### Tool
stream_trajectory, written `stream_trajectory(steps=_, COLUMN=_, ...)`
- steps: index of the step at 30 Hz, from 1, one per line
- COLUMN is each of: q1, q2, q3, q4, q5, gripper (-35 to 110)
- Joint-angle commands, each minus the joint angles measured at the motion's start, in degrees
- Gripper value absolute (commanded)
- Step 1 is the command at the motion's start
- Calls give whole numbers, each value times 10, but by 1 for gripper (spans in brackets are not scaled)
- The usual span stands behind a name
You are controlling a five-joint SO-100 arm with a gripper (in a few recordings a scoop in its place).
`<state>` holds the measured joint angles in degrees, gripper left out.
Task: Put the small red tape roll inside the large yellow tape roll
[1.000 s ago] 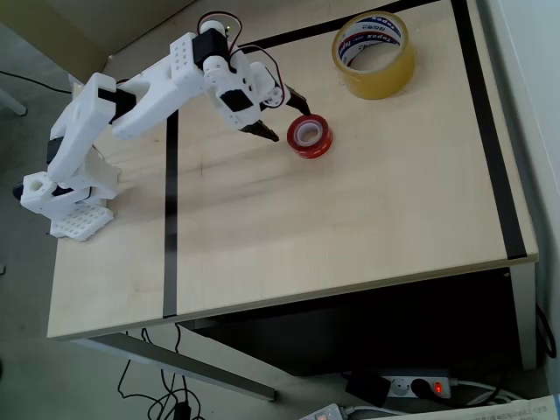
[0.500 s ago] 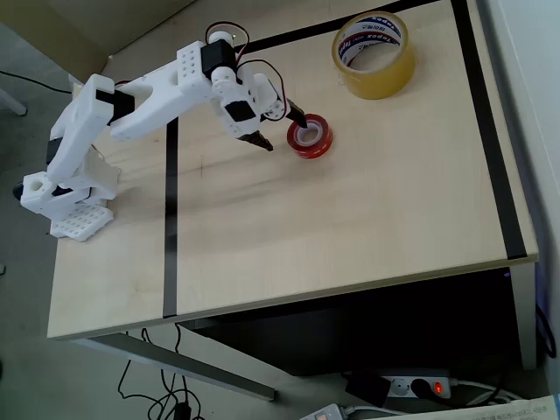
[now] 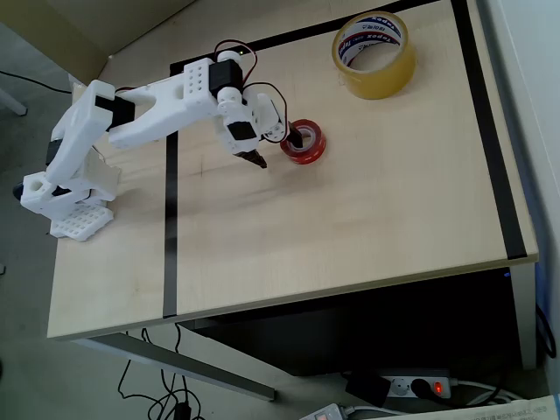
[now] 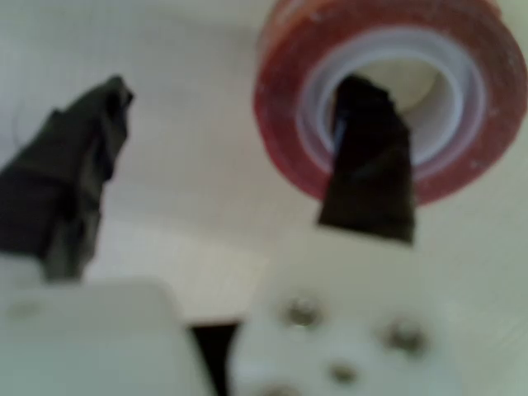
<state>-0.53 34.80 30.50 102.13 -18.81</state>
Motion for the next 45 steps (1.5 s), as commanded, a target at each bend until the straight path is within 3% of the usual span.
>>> stream_trajectory(steps=1, q1=2, q2=62, q3=3, q4=15, q5=1, gripper=17)
stream_trajectory(steps=5, q1=-2, q2=18, q3=-22, q4=15, q5=4, gripper=0)
stream_trajectory(steps=11, q1=4, q2=-37, q3=-148, q4=15, q5=5, gripper=0)
stream_trajectory(steps=17, q1=11, q2=-89, q3=-435, q4=11, q5=1, gripper=0)
stream_trajectory(steps=24, q1=-13, q2=-22, q3=-440, q4=-148, q5=0, gripper=0)
stream_trajectory(steps=37, q1=-103, q2=-53, q3=-423, q4=-372, q5=0, gripper=0)
stream_trajectory(steps=45, q1=-134, q2=-90, q3=-387, q4=-406, q5=0, gripper=0)
